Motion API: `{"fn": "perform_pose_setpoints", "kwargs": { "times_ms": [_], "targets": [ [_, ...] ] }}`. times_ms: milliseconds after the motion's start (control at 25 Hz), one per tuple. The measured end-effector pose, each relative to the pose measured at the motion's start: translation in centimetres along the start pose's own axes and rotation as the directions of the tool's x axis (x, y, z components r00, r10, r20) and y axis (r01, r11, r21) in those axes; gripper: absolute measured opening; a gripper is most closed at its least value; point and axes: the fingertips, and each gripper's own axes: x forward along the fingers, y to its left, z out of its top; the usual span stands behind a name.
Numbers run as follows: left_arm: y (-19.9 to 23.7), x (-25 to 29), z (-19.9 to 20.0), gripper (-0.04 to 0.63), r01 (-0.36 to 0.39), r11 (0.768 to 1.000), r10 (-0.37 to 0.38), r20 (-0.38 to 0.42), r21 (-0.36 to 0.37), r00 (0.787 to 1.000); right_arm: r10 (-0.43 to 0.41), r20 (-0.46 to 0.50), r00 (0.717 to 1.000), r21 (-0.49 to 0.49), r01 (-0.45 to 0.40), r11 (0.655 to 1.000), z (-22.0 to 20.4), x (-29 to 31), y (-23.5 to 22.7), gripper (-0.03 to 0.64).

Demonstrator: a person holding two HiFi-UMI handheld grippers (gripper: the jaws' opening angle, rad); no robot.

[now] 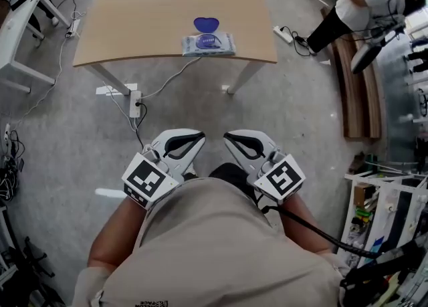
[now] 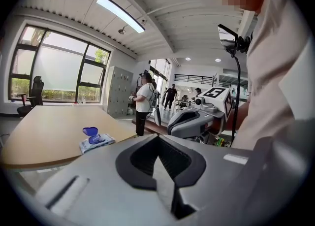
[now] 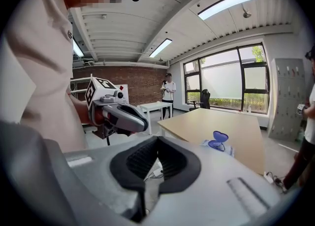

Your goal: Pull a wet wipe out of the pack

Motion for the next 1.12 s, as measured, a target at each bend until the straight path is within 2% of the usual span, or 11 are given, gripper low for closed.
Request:
{"fn": "perform_pose_setpoints", "kwargs": {
  "times_ms": [200,400,640,840,1120],
  "targets": [
    [4.2,1.6,0.4,0.006,-0.003,1.0,0.003,-0.005,-0.028,1.0,-0.035,0.004,0.999,0.005,0.035,0.999,1.2,2.4,-3.7,0.002],
    [8.3,5.4,1.1,0.006,-0.027,0.999,0.026,-0.021,-0.031,0.999,-0.041,-0.005,0.999,0.015,0.041,0.999,1.0,3.9,-9.7,0.003],
    [15.1,9.7,3.0,0.006,-0.072,0.996,0.069,-0.06,-0.054,0.996,0.022,-0.021,1.0,-0.017,-0.023,1.0,2.8,8.3,-17.2,0.005],
    [18.9,15.3,4.5,0.006,-0.099,0.994,0.094,-0.079,-0.056,0.992,0.08,-0.02,0.997,-0.05,-0.081,0.995,3.0,9.8,-24.1,0.005],
    [23.1,19.7,4.7,0.006,-0.136,0.988,0.127,-0.116,-0.072,0.985,0.131,-0.036,0.991,-0.047,-0.133,0.99,2.7,11.9,-29.5,0.005]
  ]
}}
